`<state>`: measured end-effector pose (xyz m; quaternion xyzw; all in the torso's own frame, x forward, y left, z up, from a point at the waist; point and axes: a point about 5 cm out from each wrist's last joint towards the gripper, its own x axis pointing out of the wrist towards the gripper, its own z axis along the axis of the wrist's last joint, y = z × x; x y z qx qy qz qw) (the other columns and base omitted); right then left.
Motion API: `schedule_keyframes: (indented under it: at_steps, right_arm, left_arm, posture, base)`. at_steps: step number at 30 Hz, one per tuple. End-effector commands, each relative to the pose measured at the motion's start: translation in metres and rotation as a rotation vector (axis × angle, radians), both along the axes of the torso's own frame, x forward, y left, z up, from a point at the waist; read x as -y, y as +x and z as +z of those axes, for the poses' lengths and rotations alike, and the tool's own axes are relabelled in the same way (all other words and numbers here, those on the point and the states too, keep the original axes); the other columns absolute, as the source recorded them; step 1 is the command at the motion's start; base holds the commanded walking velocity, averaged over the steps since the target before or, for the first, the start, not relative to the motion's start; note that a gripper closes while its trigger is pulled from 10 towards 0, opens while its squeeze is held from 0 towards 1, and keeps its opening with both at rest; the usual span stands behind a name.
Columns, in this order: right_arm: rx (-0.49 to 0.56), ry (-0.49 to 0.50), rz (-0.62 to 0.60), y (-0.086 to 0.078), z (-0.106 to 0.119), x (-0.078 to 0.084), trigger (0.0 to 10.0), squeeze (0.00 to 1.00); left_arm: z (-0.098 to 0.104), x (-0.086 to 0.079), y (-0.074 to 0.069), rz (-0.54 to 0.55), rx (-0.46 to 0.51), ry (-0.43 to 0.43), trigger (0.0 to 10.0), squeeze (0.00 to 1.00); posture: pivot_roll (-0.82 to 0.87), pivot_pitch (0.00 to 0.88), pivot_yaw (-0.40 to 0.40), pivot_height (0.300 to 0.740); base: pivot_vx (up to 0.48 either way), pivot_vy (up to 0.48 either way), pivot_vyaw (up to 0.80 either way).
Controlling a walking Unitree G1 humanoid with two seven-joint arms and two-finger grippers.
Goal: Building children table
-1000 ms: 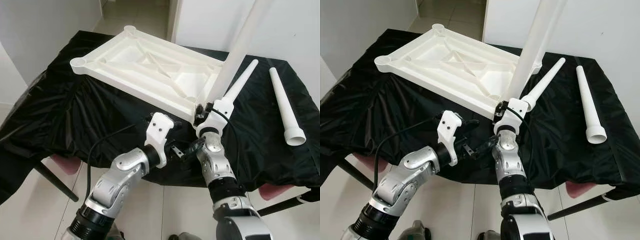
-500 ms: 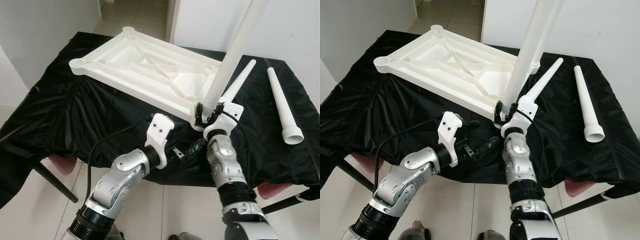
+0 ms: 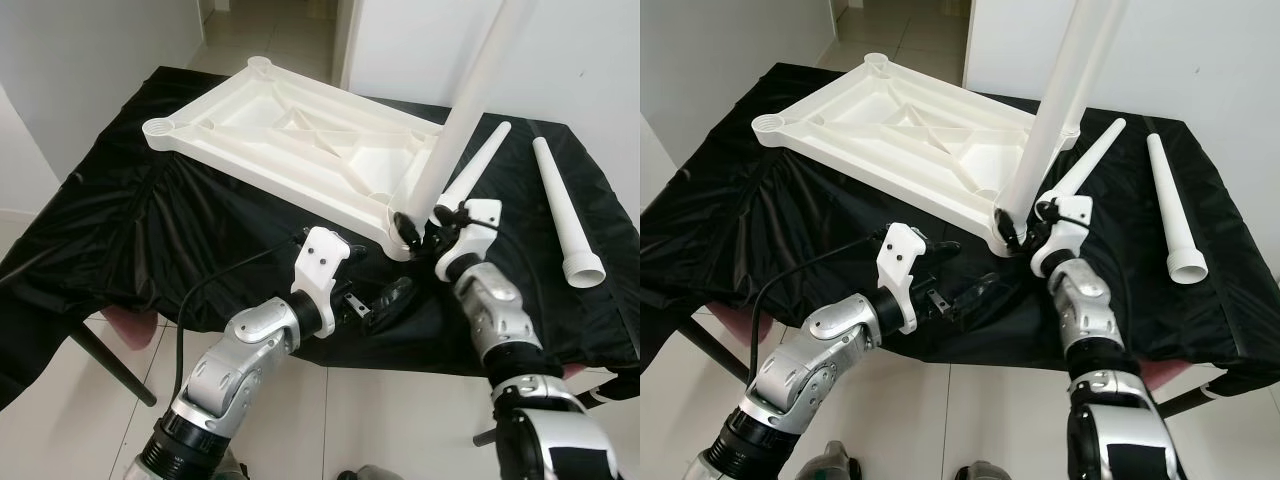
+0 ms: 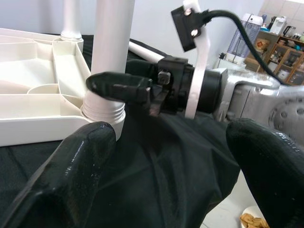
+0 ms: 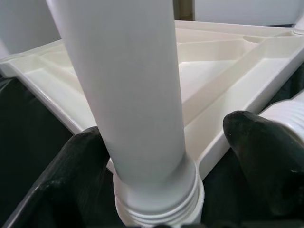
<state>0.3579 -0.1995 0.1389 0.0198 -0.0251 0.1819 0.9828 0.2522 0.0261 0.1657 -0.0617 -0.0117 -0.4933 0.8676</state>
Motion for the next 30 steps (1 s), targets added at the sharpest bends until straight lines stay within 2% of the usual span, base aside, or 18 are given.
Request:
schedule_keyframes:
  at_steps: [1, 3, 7, 13, 26, 27, 30]
  right_arm:
    - [-0.014, -0.003, 0.054, 0.000, -0.003, -0.001, 10.0, 0.00]
    - [-0.028, -0.017, 0.107, 0.001, -0.004, -0.002, 10.0, 0.00]
    - [-0.031, -0.019, 0.123, 0.001, -0.004, -0.002, 10.0, 0.00]
    - [-0.056, -0.077, 0.190, 0.005, -0.004, -0.004, 10.0, 0.00]
    - [-0.059, -0.118, 0.128, 0.012, -0.001, 0.002, 10.0, 0.00]
    - [-0.063, -0.114, 0.132, 0.012, -0.002, 0.001, 3.8, 0.00]
    - [-0.067, -0.106, 0.141, 0.012, -0.002, 0.000, 3.8, 0.00]
  left_arm:
    - [0.001, 0.002, -0.001, -0.042, 0.015, 0.009, 10.0, 0.00]
    - [0.001, 0.001, -0.001, -0.040, 0.015, 0.010, 10.0, 0.00]
    - [0.001, 0.001, -0.001, -0.039, 0.015, 0.011, 10.0, 0.00]
    - [0.002, 0.000, -0.001, -0.034, 0.019, 0.011, 10.0, 0.00]
    - [0.003, -0.001, -0.001, -0.032, 0.017, 0.012, 10.0, 0.00]
    - [0.003, -0.001, 0.000, -0.030, 0.018, 0.011, 10.0, 0.00]
    - [0.004, -0.001, 0.000, -0.029, 0.019, 0.011, 10.0, 0.00]
  posture:
    - [0.08, 0.000, -0.060, 0.740]
    - [0.08, 0.000, -0.060, 0.740]
    - [0.08, 0.000, -0.060, 0.740]
    - [0.09, 0.000, -0.063, 0.740]
    - [0.08, 0.013, -0.058, 0.740]
    - [0.08, 0.014, -0.058, 0.740]
    - [0.08, 0.014, -0.058, 0.740]
  base:
    - [0.000, 0.000, 0.00]
    - [0.000, 0.000, 0.00]
    - [0.000, 0.000, 0.00]
    - [0.000, 0.000, 0.00]
    - [0.000, 0.000, 0.00]
    - [0.000, 0.000, 0.00]
    - [0.000, 0.000, 0.00]
